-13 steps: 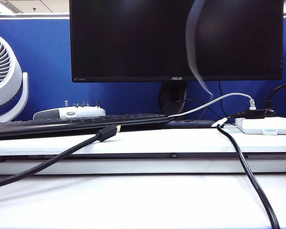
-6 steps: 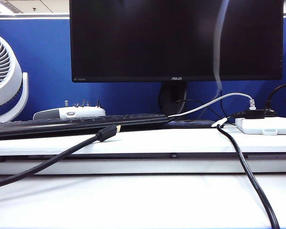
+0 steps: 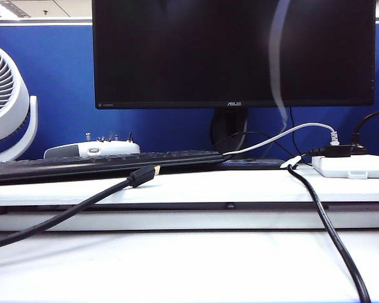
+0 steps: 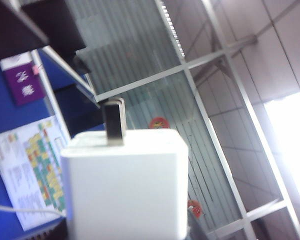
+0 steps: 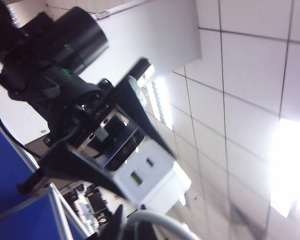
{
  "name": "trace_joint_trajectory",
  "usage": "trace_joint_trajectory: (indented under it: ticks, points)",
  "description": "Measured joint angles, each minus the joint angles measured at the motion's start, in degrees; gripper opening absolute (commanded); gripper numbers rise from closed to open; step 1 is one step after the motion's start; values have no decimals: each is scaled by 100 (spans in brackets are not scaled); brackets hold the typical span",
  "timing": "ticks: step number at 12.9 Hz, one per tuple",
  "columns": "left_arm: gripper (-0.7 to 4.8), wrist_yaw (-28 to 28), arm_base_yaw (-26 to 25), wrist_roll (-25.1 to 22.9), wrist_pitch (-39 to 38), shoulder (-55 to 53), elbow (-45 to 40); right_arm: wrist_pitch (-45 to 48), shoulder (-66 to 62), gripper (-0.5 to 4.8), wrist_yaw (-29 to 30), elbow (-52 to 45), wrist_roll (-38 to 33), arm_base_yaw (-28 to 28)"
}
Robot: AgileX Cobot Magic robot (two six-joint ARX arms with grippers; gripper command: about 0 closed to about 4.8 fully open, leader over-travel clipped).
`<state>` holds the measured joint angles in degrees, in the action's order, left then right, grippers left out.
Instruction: Pick up the Type-C charging cable and the charging base, insert one end of the Type-C charger into the corresponding slot on the base, and finally place the plugged-in charger back on the table.
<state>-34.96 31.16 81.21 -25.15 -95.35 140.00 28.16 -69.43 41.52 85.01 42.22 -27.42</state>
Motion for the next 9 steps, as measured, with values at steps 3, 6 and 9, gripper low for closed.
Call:
trace_joint_trajectory:
  ticks: [3,6,9]
  points:
    - [79,-39,0,247,-323,-74,0,94,-4,-5,63,2,483,-581]
    - [89,-229,-2,623,-391,-199,-7,-17,-59,-5,35,4,1137,-977]
    - [89,-669,0,804,-398,-197,-4,-116,-90,-5,-28,0,1449,-1088]
